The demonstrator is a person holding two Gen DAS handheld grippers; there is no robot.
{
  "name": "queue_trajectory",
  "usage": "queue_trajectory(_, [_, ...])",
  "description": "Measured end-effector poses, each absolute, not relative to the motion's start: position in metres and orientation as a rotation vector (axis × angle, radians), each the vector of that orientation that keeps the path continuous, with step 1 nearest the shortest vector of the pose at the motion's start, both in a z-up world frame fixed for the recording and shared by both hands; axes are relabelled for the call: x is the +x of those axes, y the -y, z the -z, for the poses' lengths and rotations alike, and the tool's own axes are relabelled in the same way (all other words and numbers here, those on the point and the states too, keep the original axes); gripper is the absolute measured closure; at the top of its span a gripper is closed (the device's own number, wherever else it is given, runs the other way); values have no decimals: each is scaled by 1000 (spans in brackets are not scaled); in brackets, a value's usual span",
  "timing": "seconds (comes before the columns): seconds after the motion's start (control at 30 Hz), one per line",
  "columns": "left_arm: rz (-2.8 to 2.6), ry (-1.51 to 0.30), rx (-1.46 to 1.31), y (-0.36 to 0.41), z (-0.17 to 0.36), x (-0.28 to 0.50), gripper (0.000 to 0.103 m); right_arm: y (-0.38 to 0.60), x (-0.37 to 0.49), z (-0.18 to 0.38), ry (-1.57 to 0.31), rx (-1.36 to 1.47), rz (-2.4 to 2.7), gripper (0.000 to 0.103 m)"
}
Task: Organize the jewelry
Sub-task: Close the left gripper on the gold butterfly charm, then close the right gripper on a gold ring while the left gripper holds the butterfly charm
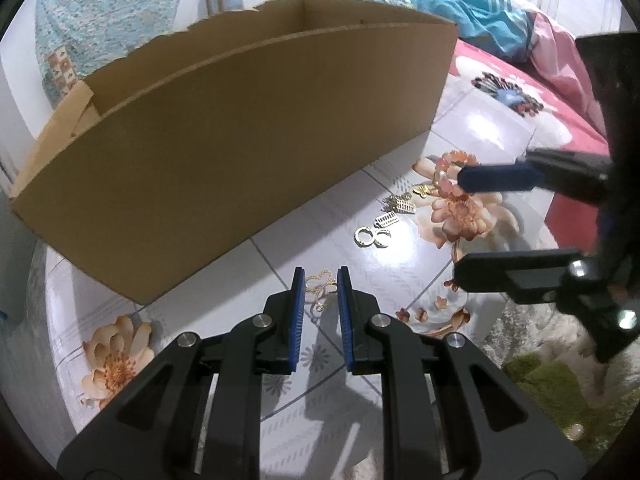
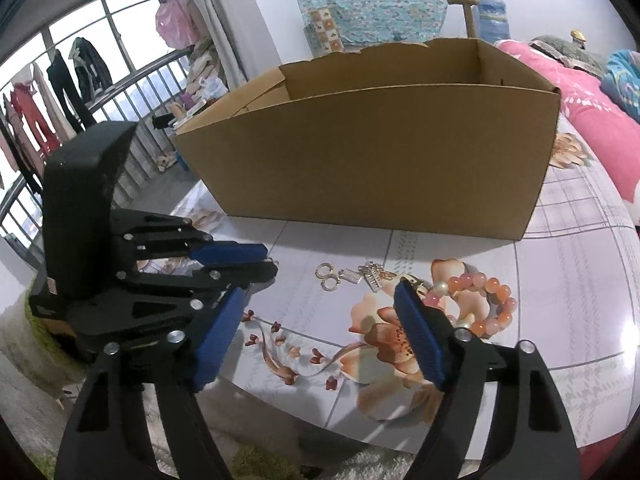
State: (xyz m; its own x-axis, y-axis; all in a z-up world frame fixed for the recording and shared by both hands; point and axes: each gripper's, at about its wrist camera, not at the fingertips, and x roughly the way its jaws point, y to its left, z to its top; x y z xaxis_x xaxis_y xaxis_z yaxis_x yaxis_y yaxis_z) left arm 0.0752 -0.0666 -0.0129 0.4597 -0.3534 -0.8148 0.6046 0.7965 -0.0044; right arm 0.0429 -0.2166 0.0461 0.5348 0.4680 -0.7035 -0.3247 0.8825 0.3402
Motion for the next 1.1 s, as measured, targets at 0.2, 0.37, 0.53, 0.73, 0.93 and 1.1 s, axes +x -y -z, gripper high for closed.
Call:
queue_trajectory(0.2, [563,-903,231,52,3,75,88,204,49,-41,-912,110,-475,55])
queue_trajectory(0.37, [550,-894,183,42,0,76,88,196,59,-29,-956,69,-465,76])
queue_trajectory(0.53, [548,-891,164,38,0,77,88,189,64,-25,-965,23,-437,81])
queue_trajectory(0.73, [551,-887,153,36,1,78,88,178,67,-26,-948,-85,-417,87])
queue_trajectory(0.93, [549,-880,146,35,1,78,88,173,66,-29,-951,-119,-429,97])
queue_trajectory(1.1, [550,-872,146,35,-2,75,88,179,64,-30,-967,-80,-426,98])
